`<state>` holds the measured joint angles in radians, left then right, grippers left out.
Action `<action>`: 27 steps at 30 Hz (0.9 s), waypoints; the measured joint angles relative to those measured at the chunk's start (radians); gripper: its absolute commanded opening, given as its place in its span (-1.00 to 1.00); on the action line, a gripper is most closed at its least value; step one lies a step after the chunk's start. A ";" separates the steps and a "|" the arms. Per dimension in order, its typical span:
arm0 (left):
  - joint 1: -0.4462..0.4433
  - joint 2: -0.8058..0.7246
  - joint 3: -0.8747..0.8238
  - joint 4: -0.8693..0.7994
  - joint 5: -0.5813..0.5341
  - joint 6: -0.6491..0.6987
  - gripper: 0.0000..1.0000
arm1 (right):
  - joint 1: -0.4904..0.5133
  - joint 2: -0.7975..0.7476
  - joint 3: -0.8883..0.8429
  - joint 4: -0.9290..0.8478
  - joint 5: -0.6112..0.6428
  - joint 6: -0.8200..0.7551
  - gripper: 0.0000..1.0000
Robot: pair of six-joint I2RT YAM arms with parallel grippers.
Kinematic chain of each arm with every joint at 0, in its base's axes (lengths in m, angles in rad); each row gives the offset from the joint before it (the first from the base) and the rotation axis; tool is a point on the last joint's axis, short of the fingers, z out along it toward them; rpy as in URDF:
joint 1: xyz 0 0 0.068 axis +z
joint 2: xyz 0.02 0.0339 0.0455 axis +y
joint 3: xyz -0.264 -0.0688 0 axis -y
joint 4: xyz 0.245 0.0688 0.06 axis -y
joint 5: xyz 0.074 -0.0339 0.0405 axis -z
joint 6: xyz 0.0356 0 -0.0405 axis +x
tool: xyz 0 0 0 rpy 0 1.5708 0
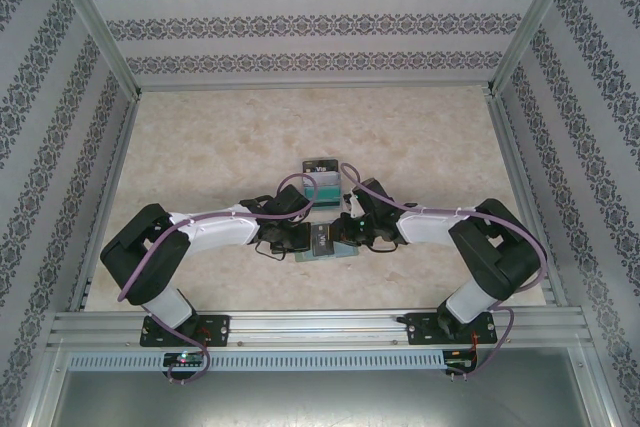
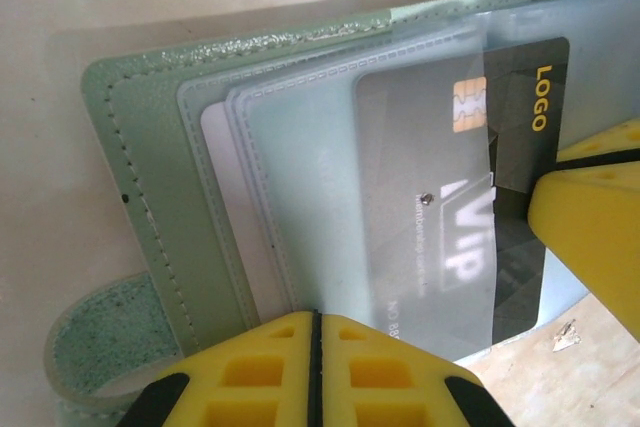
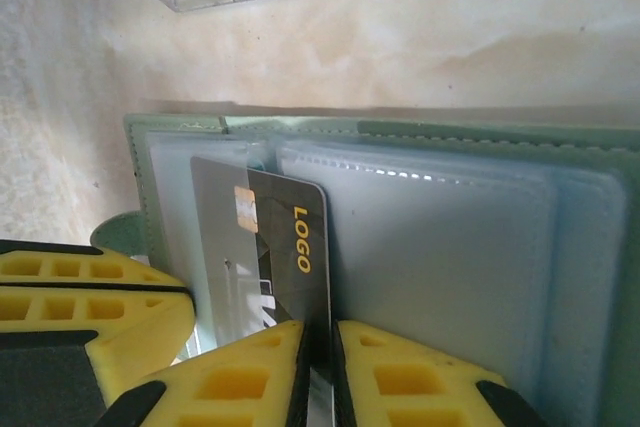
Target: Take the credit cards out of the card holder
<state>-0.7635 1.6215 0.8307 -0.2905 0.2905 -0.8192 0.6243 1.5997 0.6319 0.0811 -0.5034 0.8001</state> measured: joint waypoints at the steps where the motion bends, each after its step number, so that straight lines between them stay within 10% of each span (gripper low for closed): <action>1: 0.000 0.000 0.000 0.000 0.000 0.000 -1.00 | 0.000 0.001 0.000 0.007 -0.004 0.003 -0.63; 7: 0.000 0.000 0.000 0.000 0.001 0.000 -1.00 | 0.000 0.011 0.000 0.029 -0.016 0.013 -0.63; 12: 0.000 0.000 0.000 0.000 0.001 0.000 -1.00 | 0.000 0.020 0.000 0.041 -0.023 0.021 -1.00; 27: 0.000 0.005 0.008 0.000 0.001 0.001 -1.00 | -0.085 -0.113 -0.020 -0.067 -0.030 -0.056 -1.00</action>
<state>-0.7635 1.6264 0.8383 -0.2909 0.2913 -0.8181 0.5388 1.4864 0.6121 0.0139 -0.5331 0.7441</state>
